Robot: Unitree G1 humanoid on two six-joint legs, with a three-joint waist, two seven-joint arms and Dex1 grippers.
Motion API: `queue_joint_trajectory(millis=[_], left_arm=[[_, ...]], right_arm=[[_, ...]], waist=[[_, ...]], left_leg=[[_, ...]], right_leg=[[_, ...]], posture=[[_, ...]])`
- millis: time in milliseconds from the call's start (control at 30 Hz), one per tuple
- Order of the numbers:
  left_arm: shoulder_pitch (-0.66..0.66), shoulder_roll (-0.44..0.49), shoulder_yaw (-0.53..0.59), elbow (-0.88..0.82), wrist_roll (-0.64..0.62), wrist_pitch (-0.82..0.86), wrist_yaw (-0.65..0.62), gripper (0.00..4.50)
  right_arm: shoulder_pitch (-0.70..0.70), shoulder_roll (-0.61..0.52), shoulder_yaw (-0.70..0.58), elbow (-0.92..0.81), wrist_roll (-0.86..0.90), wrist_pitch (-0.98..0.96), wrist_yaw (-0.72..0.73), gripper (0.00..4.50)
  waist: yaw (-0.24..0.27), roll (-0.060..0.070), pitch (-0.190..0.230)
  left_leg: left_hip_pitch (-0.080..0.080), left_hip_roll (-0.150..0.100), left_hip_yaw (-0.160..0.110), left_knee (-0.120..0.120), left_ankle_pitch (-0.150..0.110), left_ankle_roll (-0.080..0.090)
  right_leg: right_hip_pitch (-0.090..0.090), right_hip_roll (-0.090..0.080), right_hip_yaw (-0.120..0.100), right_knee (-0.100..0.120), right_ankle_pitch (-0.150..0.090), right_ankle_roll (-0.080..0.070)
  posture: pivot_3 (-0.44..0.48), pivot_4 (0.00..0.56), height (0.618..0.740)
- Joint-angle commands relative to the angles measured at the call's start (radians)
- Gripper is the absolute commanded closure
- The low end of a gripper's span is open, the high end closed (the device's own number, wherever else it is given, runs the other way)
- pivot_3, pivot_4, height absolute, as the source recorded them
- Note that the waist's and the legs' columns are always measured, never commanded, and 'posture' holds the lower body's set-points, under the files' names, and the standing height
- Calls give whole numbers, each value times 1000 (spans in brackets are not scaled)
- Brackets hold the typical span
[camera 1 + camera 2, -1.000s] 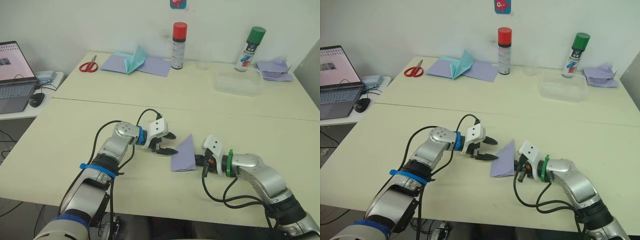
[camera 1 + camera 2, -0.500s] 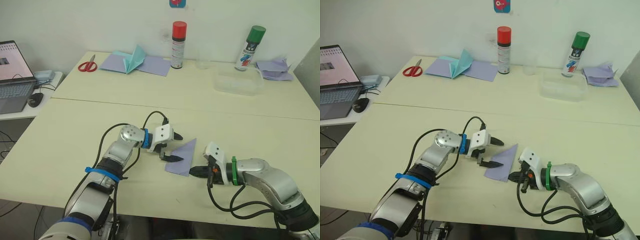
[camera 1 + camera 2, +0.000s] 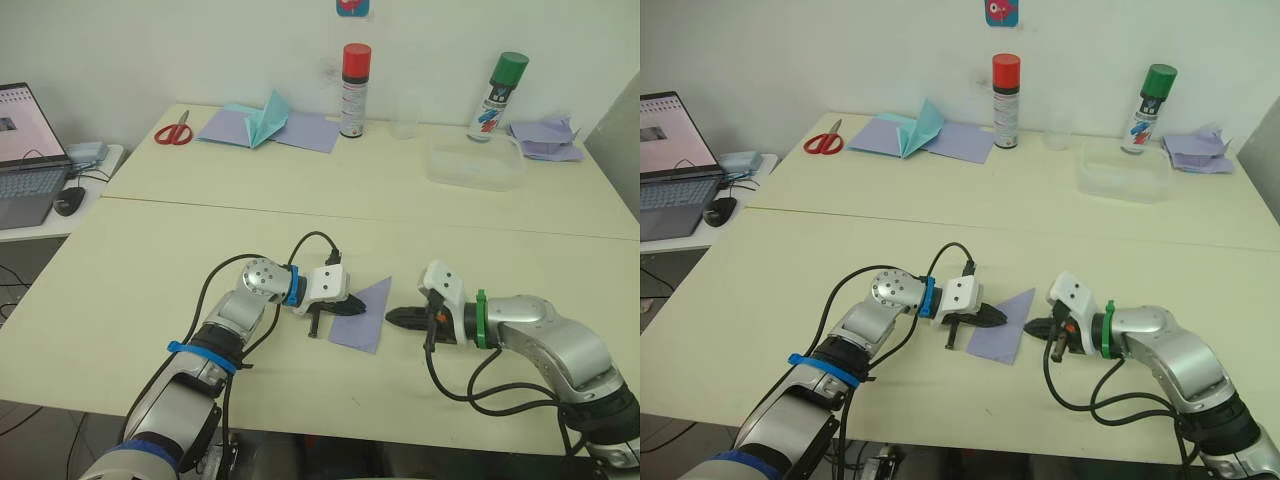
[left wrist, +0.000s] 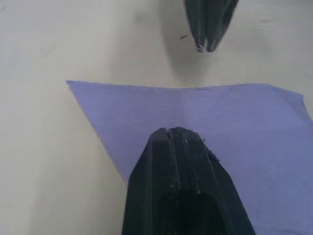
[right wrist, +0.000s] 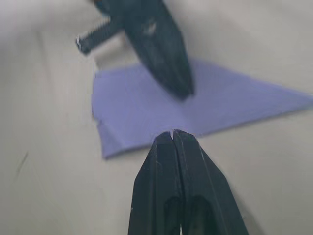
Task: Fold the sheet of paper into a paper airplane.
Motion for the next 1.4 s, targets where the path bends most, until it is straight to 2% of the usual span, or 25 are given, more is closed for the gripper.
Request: queue_joint_trajectory(millis=[33, 200, 333, 500, 567, 633, 800, 900, 967, 1033, 1167, 1400], left_arm=[[22, 8, -42, 9, 57, 45, 13, 4450], [23, 7, -15, -17, 19, 128, 28, 4450], [7, 4, 13, -55, -18, 186, 26, 4450], [-72, 15, 72, -28, -48, 141, 41, 4450], [-113, 31, 83, 24, -35, 69, 43, 4450], [-182, 52, 61, 164, 34, -153, 78, 4450], [-288, 11, 42, 423, 87, -399, 91, 4450], [-327, -14, 27, 528, 114, -480, 55, 3772], [-346, -29, 24, 575, 131, -552, 53, 3149], [-369, -24, -13, 619, 201, -628, 88, 2552], [-395, -26, -30, 677, 245, -697, 88, 2552], [-404, -69, 43, 694, 150, -652, -55, 2552]], right_arm=[[2, 63, 2, 0, 14, -3, -49, 4500], [55, 73, 112, 40, -64, -30, -66, 4500], [75, 89, 150, 72, -93, -29, -82, 4500], [71, 100, 173, 114, -122, -59, -81, 4500], [65, 101, 171, 129, -129, -71, -78, 4500], [61, 99, 166, 138, -131, -76, -74, 4500], [59, 101, 163, 142, -131, -81, -74, 4500], [59, 105, 160, 134, -130, -76, -82, 4500], [62, 106, 157, 130, -130, -74, -86, 4500], [64, 105, 154, 127, -129, -72, -88, 4500], [68, 106, 152, 119, -126, -66, -94, 4500], [70, 108, 110, 109, -114, -67, -105, 4500]], waist=[[0, 0, 0], [0, 0, 0], [-2, 1, -1], [-2, 1, -1], [-4, 1, -1], [-4, 1, -1], [-3, 1, -1], [-4, 1, -1], [-4, 1, -1], [-4, 1, -1], [-4, 1, -1], [-2, 1, -1]], left_leg=[[0, 0, -1, 0, 0, 0], [0, 0, -1, 1, 0, 0], [1, 0, -1, 1, 0, 0], [3, 0, -2, 1, 0, 0], [3, 0, -1, 2, 0, 0], [3, 0, -2, 1, 0, 0], [4, -1, 0, 1, 0, 0], [4, -1, 1, 1, 0, 0], [4, -1, 1, 1, 0, 0], [4, -1, 1, 1, 0, 0], [4, -1, 1, 1, 0, 0], [3, -1, 1, 2, 0, 0]], right_leg=[[1, 0, 0, 0, 0, 0], [2, -1, 0, 0, 0, 0], [2, 0, 0, 1, 0, 0], [4, 2, 0, 2, 0, 0], [3, 3, 0, 2, 0, 0], [3, 3, 0, 2, 0, 0], [3, 3, 1, 1, 0, 0], [3, 2, 1, 1, 0, 0], [3, 3, 1, 1, 0, 0], [3, 3, 1, 2, 0, 0], [3, 3, 1, 2, 1, 0], [3, 3, 1, 2, 1, 0]], posture=[[0, 150, 740], [0, 150, 740], [0, 150, 740], [0, 150, 740], [0, 150, 740], [0, 150, 740], [0, 150, 740], [0, 150, 740], [0, 150, 740], [0, 150, 740], [0, 150, 740], [0, 150, 740]])
